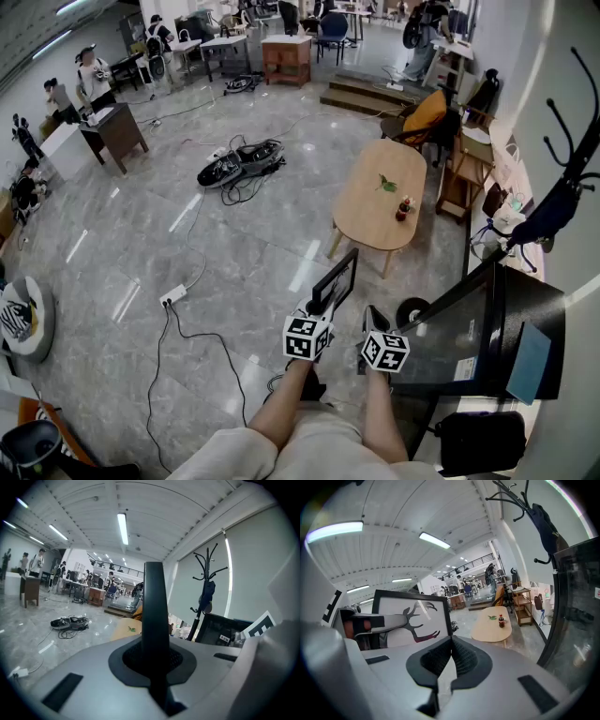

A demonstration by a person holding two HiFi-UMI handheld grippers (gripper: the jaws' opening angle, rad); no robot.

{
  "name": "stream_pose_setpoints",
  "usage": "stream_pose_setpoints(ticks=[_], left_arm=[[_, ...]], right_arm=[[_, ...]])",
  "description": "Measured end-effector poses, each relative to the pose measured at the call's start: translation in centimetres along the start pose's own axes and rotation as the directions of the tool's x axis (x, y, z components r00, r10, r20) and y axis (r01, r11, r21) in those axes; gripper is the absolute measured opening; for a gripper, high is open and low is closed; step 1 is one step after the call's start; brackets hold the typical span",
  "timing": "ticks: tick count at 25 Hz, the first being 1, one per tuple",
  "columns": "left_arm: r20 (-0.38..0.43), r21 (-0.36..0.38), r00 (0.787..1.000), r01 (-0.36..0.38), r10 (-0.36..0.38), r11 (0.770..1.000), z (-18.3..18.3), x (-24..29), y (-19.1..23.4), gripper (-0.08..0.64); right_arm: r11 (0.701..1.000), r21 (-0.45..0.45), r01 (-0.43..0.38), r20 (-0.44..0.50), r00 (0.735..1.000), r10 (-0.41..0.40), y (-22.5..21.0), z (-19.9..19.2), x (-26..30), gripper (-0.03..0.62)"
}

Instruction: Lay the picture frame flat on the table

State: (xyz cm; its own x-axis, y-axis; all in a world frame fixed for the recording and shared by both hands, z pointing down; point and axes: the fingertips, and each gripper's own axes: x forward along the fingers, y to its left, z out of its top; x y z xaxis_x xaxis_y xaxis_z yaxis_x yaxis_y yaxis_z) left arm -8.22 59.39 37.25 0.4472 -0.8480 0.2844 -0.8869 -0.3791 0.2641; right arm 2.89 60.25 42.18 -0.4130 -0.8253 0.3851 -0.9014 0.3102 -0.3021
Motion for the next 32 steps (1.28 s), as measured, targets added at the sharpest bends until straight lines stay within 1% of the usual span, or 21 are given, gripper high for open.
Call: stream_pose_setpoints(ticks=[6,11,14,17,19,23,32], left_arm=[[0.012,-0.003,1.000,-0.002,0.002,1.000,3.5,3.8,4.0,0.028],[-0.001,0.000,1.000,0.029,-0.029,1.000,6.1,7.2,6.6,0.028],[-0.016,0.002,0.999,0.040,-0.040,0.999,6.9,8.6,8.5,0.028],[-0.025,0.003,0.999,0.040,-0.040,0.999,7.6,10.0,10.6,0.028],[-0.029,-0.001,0.999,0.036,-0.036,0.999,8.1,11.2,12.2,0.028],[-0.037,-0.013,0.998,0.040,-0.041,0.999,8.9,13.1,14.7,0.028],[-0.060,-0.025,0.997,0.056,-0.058,0.998,9.2,17.2,17.5,0.028]], right_arm=[[1.000,0.016,0.003,0.000,1.000,-0.003,0.2,3.0,5.3,0.034],[0.998,0.033,0.049,-0.003,0.999,-0.048,-0.2,5.3,9.5,0.034],[0.993,0.077,0.095,-0.018,0.995,-0.093,-0.7,5.9,12.1,0.034],[0.985,0.120,0.123,-0.040,0.992,-0.119,-1.4,6.0,14.6,0.034],[0.983,0.128,0.134,-0.053,0.990,-0.129,-1.8,6.1,16.2,0.034],[0.977,0.153,0.150,-0.050,0.988,-0.144,-2.1,6.8,18.7,0.034],[0.971,0.157,0.180,-0.048,0.983,-0.175,-3.8,8.2,22.4,0.034]])
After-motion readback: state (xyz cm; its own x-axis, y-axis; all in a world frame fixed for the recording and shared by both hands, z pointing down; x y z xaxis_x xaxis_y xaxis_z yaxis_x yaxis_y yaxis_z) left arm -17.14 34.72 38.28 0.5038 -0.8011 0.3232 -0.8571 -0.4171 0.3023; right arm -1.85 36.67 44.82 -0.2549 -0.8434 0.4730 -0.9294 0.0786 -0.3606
